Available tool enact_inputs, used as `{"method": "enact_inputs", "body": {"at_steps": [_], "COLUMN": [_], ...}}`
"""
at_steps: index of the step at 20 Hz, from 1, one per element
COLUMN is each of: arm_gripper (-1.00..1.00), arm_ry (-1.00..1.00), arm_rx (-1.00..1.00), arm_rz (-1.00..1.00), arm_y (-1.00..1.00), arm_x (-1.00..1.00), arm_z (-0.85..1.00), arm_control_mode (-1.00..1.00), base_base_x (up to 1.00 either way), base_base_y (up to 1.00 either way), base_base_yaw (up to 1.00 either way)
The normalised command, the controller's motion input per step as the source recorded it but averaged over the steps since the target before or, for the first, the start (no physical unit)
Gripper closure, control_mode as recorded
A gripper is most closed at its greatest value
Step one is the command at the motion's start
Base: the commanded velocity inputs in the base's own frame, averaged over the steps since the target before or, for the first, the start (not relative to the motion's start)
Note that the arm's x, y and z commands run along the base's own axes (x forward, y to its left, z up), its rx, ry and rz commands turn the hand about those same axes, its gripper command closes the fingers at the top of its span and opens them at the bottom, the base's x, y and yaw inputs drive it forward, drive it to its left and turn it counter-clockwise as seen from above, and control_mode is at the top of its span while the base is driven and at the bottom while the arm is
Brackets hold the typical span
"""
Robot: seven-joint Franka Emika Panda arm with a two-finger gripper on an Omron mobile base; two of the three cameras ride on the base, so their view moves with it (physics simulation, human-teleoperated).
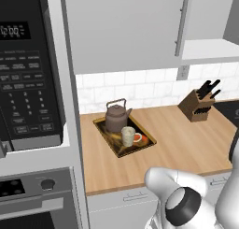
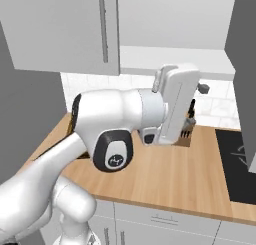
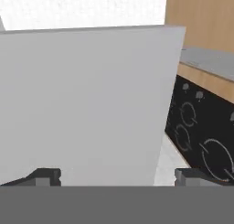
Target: Pick the kettle from the counter and place it on the tray. Then pick the mug from the cabinet and place it on the tray. Then close the cabinet doors.
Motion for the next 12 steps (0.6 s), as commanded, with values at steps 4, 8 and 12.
{"method": "enact_inputs", "body": {"at_steps": [4, 8, 12], "arm_gripper": [-1.0, -1.0, -1.0], "arm_ry": [0.0, 0.0, 0.0], "arm_rx": [-0.11, -0.03, -0.02], "arm_rz": [-0.14, -0.11, -0.1], "arm_y": [-0.46, -0.3, -0.27], "arm_x": [-0.6, -0.73, -0.66], "arm_z": [0.0, 0.01, 0.04], "arm_control_mode": [-1.0, -1.0, -1.0], "base_base_x": [0.0, 0.0, 0.0], "base_base_y": [0.0, 0.0, 0.0], "base_base_yaw": [0.0, 0.0, 0.0]}}
